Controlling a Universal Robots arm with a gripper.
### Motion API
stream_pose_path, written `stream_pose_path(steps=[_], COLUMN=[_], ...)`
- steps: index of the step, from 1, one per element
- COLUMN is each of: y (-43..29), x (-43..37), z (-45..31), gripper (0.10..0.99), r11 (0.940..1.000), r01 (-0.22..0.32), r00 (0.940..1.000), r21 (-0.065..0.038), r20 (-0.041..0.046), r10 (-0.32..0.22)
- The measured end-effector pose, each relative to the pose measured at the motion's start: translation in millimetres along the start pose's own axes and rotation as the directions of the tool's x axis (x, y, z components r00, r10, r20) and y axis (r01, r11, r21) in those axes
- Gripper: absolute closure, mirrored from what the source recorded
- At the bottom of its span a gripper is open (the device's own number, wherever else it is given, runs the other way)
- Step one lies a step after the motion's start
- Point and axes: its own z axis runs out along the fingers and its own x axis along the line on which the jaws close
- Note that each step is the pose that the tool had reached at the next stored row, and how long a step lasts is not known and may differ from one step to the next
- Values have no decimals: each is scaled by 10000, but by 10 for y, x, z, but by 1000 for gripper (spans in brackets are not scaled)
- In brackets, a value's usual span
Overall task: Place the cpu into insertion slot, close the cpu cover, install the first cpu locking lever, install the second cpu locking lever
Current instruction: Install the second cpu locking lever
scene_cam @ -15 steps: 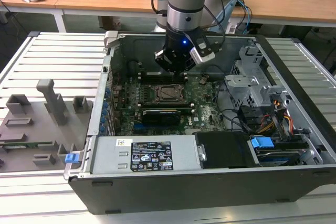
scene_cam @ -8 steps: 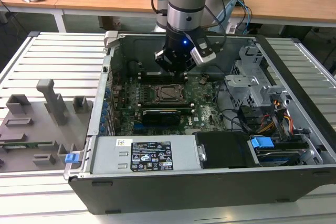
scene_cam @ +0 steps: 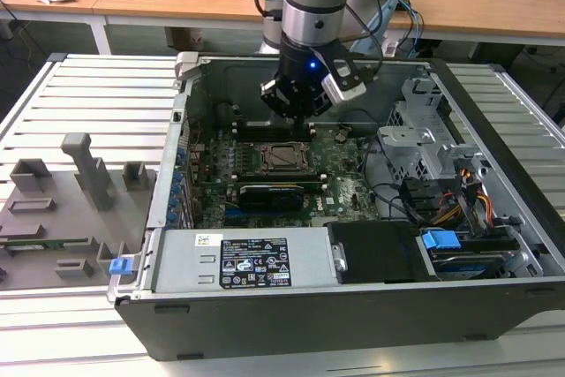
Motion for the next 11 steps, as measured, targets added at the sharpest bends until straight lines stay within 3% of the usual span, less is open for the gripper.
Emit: stream_pose_path(steps=[7,11], y=[-46,-57], x=[3,2], z=[-4,-55], gripper=[980,980], r11=[10000,10000], r01=[0,2], r00=[10000,10000], r21=[0,-6], r20=[0,-2], r10=[0,-2])
